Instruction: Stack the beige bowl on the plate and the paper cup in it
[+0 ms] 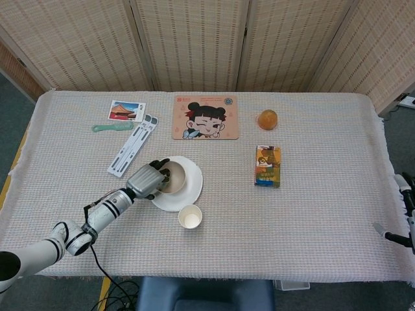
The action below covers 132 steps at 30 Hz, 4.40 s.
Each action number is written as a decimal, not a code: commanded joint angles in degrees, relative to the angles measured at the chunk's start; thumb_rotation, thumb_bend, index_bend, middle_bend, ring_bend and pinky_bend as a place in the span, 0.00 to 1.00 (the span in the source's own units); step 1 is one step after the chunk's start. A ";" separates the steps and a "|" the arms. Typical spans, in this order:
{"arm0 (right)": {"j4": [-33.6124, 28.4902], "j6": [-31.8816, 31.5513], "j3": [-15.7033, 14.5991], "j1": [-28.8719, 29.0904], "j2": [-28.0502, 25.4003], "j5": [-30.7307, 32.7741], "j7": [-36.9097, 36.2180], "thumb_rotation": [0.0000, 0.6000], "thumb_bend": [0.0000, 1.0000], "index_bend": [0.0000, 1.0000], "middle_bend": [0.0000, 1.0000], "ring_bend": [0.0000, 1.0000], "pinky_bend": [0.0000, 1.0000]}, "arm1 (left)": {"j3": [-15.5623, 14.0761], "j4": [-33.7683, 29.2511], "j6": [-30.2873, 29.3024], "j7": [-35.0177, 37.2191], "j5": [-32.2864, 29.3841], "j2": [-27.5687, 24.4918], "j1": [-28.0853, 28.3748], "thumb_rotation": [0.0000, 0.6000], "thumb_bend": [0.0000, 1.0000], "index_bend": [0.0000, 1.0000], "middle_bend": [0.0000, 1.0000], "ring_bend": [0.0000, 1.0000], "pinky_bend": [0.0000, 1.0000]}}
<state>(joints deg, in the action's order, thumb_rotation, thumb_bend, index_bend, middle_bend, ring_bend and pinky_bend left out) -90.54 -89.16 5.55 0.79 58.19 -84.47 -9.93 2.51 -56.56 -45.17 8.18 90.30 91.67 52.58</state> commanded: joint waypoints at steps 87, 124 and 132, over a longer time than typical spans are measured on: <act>0.70 -5.89 -2.44 -2.44 -1.96 -7.14 -6.61 1.00 0.12 0.00 0.00 0.00 0.00 | -0.61 -58.24 -7.51 -47.33 -37.85 -19.59 -2.33 1.00 0.26 0.23 0.11 0.00 0.20; 1.42 -9.47 -2.09 -4.44 -2.28 -7.14 -8.86 1.00 0.12 0.00 0.00 0.00 0.00 | -1.59 -55.23 -6.00 -48.98 -45.11 -16.27 6.10 1.00 0.26 0.14 0.11 0.00 0.20; 1.95 -10.86 -2.00 -5.30 -2.50 -7.10 -10.17 1.00 0.12 0.00 0.00 0.00 0.00 | -1.73 -53.02 -5.03 -49.47 -46.79 -14.06 8.37 1.00 0.26 0.13 0.11 0.00 0.20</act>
<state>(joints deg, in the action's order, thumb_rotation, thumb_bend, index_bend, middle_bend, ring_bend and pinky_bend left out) -88.61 -100.01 3.53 -4.49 55.70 -91.58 -20.08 0.84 -109.64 -50.27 -41.25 43.59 77.52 60.87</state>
